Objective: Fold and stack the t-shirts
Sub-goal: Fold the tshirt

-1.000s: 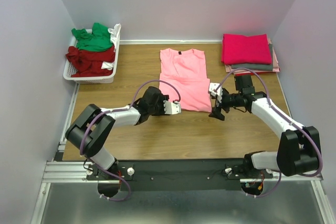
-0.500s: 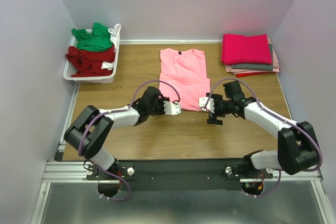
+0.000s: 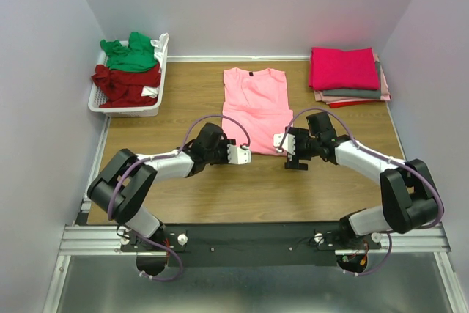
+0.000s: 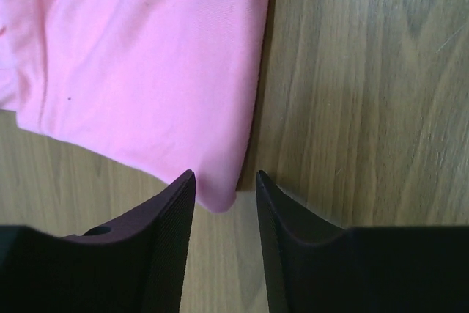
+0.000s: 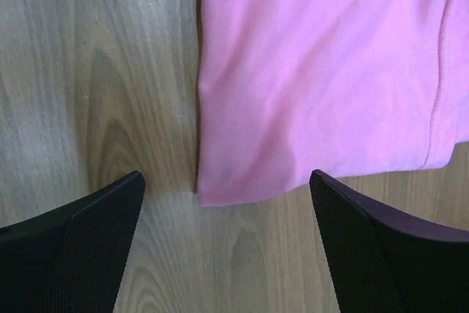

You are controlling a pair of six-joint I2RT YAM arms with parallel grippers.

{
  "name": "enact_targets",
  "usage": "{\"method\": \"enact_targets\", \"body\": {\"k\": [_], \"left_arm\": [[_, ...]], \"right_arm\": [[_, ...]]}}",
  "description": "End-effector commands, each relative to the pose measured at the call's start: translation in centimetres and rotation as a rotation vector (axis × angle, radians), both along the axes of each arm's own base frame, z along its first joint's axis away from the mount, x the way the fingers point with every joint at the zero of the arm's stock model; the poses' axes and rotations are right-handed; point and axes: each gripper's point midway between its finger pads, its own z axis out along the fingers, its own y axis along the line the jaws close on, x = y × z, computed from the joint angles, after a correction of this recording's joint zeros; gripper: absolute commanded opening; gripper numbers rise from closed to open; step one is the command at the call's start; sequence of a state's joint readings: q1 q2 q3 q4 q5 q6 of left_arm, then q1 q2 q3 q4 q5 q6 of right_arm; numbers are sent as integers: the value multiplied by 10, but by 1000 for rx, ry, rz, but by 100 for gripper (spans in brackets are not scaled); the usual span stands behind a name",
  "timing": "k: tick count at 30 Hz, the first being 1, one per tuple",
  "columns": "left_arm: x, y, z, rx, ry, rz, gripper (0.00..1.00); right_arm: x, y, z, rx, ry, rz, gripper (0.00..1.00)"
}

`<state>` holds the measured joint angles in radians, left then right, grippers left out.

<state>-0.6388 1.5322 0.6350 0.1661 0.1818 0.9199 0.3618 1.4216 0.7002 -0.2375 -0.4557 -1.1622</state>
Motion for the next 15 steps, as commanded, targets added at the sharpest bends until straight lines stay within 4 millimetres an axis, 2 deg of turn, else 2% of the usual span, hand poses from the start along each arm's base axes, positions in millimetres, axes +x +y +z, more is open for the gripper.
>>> {"method": "enact_targets", "body": {"k": [1, 6, 12, 15], "left_arm": [[3, -9, -4, 10, 36, -25, 46], [6, -8, -8, 23, 49, -13, 42], [9, -8, -13, 29, 54, 7, 32], [10, -10, -10, 20, 49, 4, 19]], "right_arm": [[13, -1, 2, -19, -34, -17, 100], [18, -1, 1, -30, -40, -11, 100], [28, 1, 0, -42, -44, -15, 98], [34, 1, -5, -48, -33, -35, 94]]}}
